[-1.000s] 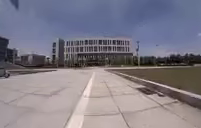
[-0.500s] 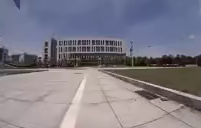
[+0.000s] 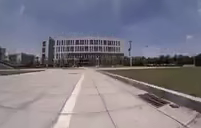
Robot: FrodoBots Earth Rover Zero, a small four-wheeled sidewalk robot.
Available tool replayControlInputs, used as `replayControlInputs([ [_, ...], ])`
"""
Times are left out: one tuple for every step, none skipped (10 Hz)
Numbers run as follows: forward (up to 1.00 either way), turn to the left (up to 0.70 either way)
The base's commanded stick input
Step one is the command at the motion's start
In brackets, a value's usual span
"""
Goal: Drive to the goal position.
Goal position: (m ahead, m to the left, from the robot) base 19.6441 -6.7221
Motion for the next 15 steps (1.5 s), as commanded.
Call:
replayControlInputs([
  [0.70, 0.00],
  [0.70, 0.00],
  [0.70, 0.00],
  [0.70, 0.00],
  [0.70, 0.00],
  [0.70, 0.00],
  [0.70, 0.00],
  [0.70, 0.00],
  [0.70, 0.00],
  [0.70, 0.00],
  [0.70, 0.00],
  [0.70, 0.00],
  [0.70, 0.00],
  [0.70, 0.00],
  [0.70, 0.00],
])
